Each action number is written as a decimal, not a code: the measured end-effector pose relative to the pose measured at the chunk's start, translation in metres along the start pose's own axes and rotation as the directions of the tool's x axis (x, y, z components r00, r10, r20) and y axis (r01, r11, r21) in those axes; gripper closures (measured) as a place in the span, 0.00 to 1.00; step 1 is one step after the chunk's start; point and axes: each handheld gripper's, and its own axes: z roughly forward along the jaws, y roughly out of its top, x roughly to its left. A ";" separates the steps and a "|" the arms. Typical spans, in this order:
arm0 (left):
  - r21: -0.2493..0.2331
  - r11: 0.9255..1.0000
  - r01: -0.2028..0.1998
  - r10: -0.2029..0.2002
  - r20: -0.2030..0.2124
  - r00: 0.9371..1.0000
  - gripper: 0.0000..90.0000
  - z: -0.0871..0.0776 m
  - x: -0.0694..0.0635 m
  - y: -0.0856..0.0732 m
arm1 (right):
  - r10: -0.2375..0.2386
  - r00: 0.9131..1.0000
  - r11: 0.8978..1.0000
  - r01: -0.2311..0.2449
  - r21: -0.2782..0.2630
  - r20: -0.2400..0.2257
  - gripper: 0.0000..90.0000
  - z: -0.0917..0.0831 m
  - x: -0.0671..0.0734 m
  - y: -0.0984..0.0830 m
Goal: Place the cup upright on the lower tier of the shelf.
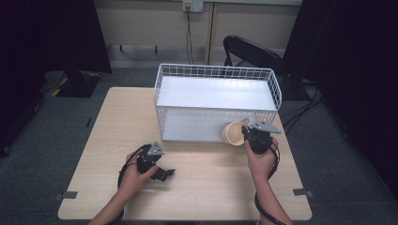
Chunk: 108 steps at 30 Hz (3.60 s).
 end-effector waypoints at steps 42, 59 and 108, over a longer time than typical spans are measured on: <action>0.000 1.000 0.001 -0.001 0.001 1.000 0.00 0.000 0.000 0.000 | 0.093 0.994 0.994 -0.090 -0.064 0.052 0.88 0.036 0.007 -0.010; 0.000 1.000 0.000 0.000 0.000 1.000 0.00 0.000 0.000 0.000 | 0.118 0.992 0.990 -0.113 -0.087 0.053 0.79 0.035 0.003 -0.008; 0.000 1.000 0.001 -0.001 0.000 1.000 0.00 0.000 0.000 0.000 | 0.123 0.992 0.992 -0.123 -0.021 -0.013 0.30 0.018 -0.008 0.004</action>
